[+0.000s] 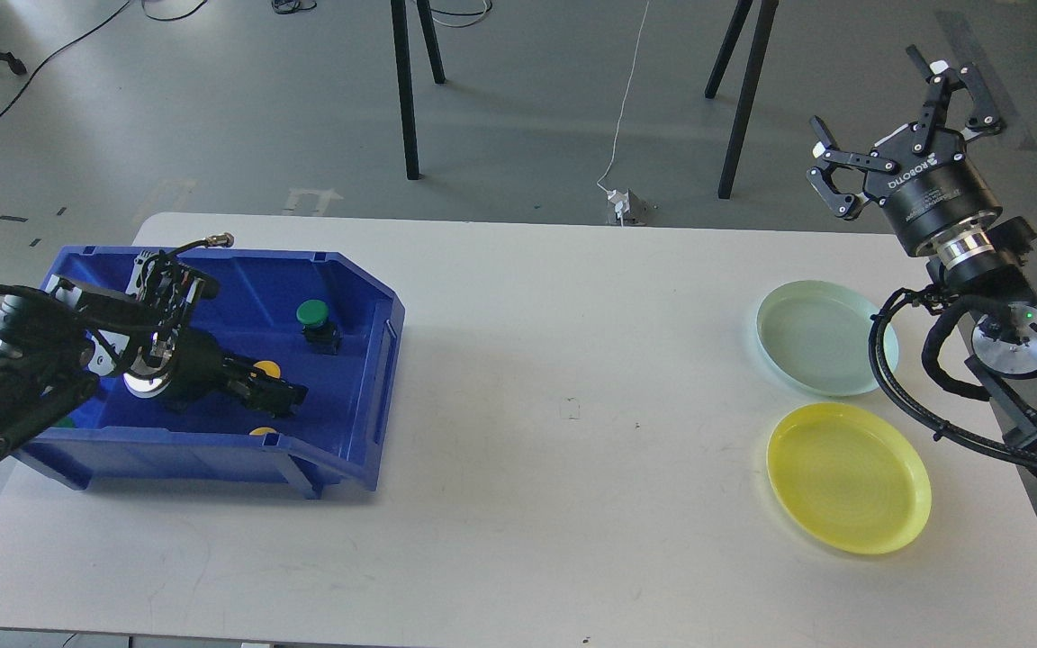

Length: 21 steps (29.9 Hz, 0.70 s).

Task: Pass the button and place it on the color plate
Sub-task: 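Lower the left gripper into the bin and grasp a yellow button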

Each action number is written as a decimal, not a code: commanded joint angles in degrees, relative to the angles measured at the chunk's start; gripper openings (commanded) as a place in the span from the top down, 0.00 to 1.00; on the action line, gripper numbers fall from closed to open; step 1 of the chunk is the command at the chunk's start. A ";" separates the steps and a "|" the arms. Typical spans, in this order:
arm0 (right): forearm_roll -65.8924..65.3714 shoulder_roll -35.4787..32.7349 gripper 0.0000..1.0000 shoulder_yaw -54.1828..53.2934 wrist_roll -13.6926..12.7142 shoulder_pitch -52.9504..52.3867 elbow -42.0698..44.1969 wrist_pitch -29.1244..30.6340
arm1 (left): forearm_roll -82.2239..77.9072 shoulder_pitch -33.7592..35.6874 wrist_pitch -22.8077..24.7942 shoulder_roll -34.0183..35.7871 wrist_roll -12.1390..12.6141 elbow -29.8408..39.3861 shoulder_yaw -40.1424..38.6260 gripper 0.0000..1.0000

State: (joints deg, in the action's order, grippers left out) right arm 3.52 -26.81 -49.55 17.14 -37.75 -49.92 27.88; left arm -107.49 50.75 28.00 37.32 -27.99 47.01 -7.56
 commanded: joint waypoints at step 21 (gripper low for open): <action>0.00 0.09 0.01 -0.37 0.61 1.63 -1.75 0.12 | 0.52 0.58 0.00 2.83 -0.01 1.93 -0.26 0.96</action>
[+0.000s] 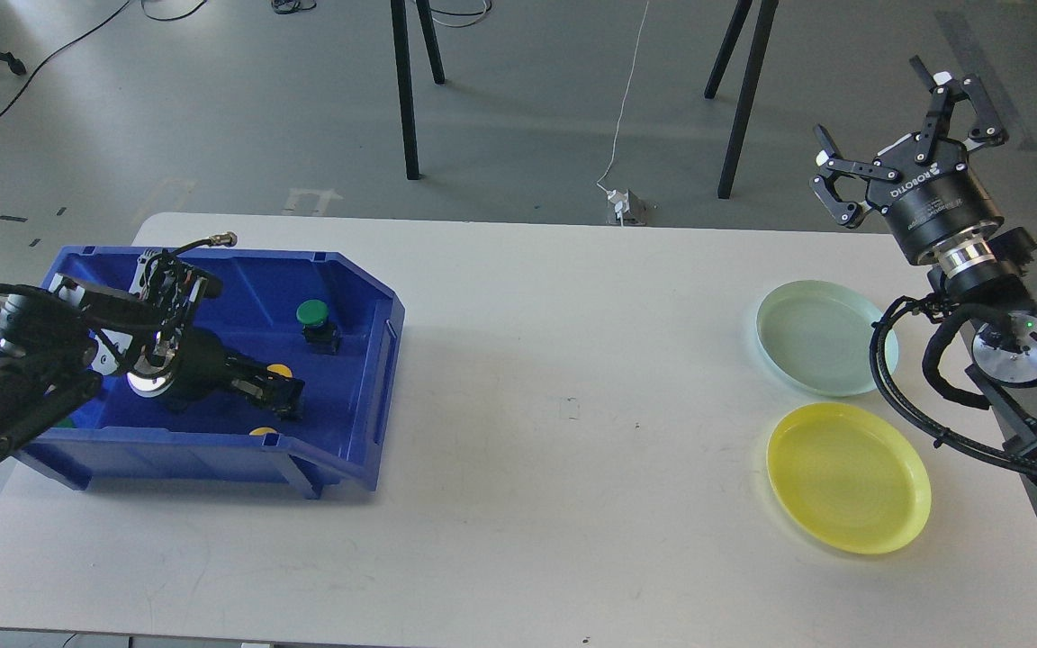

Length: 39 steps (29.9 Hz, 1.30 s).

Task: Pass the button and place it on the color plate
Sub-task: 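Lower the left gripper into the bin and grasp a yellow button, then lift the yellow button and extend the left arm toward the right gripper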

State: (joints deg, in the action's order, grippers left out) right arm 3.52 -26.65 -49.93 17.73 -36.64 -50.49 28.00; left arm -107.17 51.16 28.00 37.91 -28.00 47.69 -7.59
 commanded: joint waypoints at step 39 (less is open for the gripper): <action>-16.26 -10.37 0.01 21.18 6.43 0.69 -24.49 -6.21 | 51.10 -0.18 -5.24 -7.76 0.00 17.52 -12.80 0.95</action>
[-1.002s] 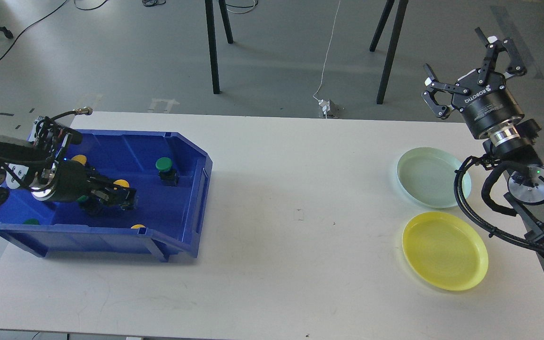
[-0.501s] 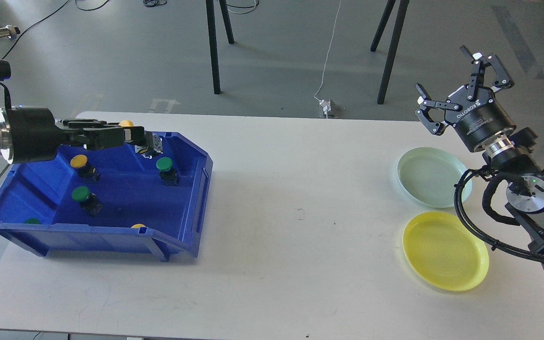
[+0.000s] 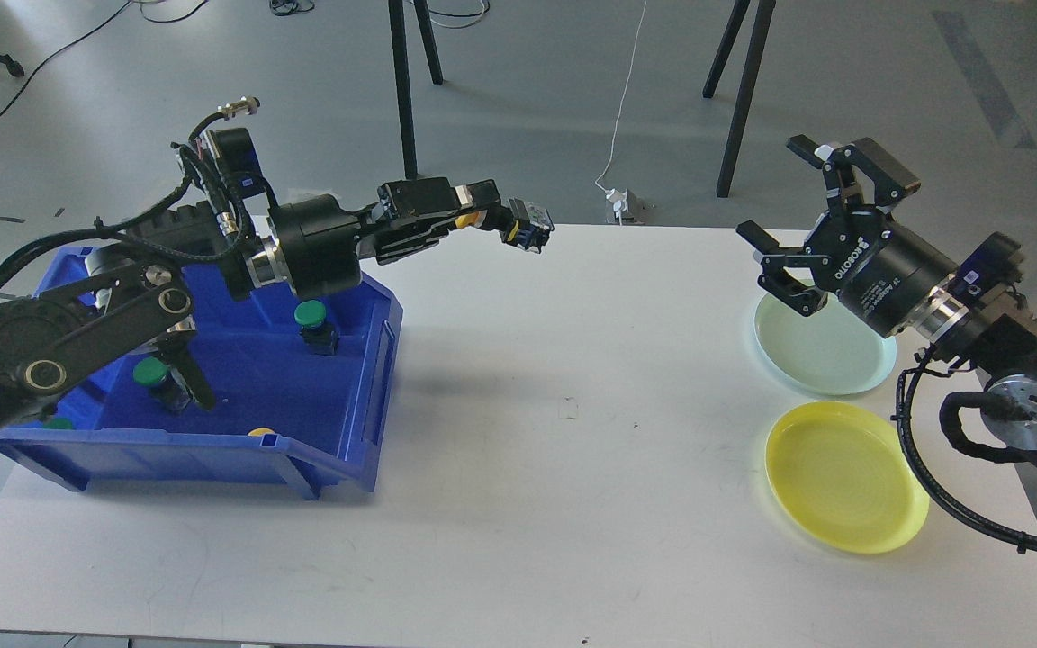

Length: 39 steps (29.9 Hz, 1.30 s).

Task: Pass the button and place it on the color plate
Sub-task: 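Lift the yellow button and extend the left arm toward the right gripper, then grasp the yellow button with the right gripper and release the left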

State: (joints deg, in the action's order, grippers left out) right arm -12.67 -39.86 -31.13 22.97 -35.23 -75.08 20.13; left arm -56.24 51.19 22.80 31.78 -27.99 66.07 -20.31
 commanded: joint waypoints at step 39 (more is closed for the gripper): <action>-0.16 31.34 0.49 3.10 5.03 -3.44 15.40 4.04 | 2.01 -0.65 -0.12 -1.81 -0.01 -1.73 -0.43 0.95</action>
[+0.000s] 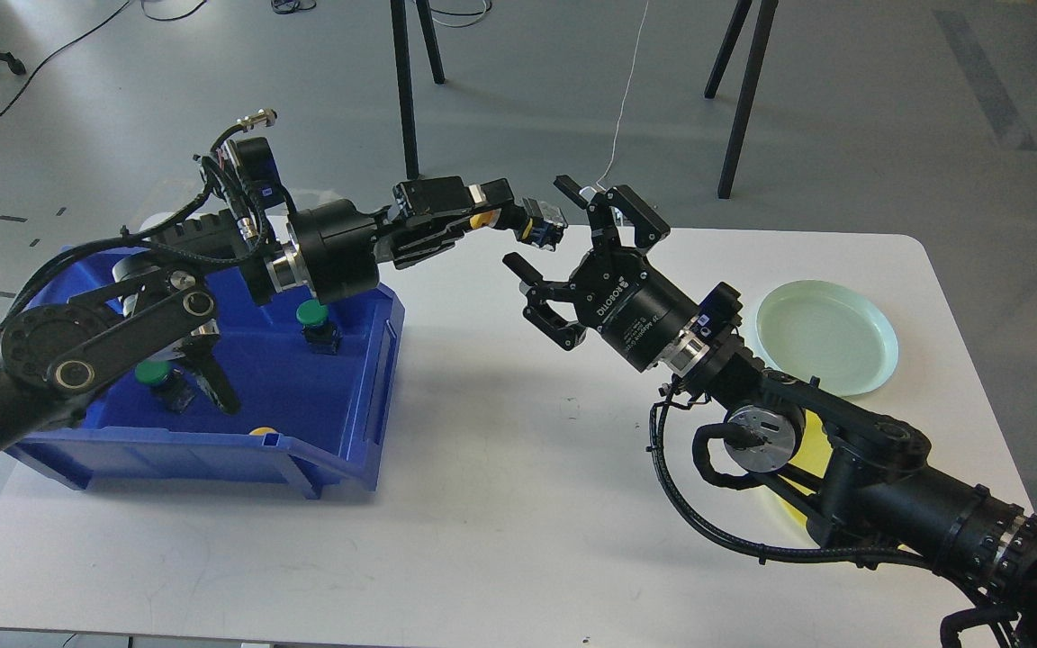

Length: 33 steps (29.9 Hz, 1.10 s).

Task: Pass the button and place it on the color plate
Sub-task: 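Grasp the yellow button with the right gripper and release the left, then carry the yellow button with the right gripper over the yellow plate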

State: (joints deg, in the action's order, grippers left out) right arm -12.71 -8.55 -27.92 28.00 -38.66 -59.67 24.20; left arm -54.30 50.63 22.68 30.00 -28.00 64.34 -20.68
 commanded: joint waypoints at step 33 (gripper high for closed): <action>-0.04 -7.79 1.00 -0.82 0.00 1.04 -3.87 -4.24 | 6.57 -0.18 0.18 -1.00 0.00 -2.64 -1.64 0.04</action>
State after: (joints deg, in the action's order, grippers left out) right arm -12.69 -13.60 -28.84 28.02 -38.53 -61.60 20.45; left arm -48.52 50.43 22.92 29.13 -27.89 61.99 -22.26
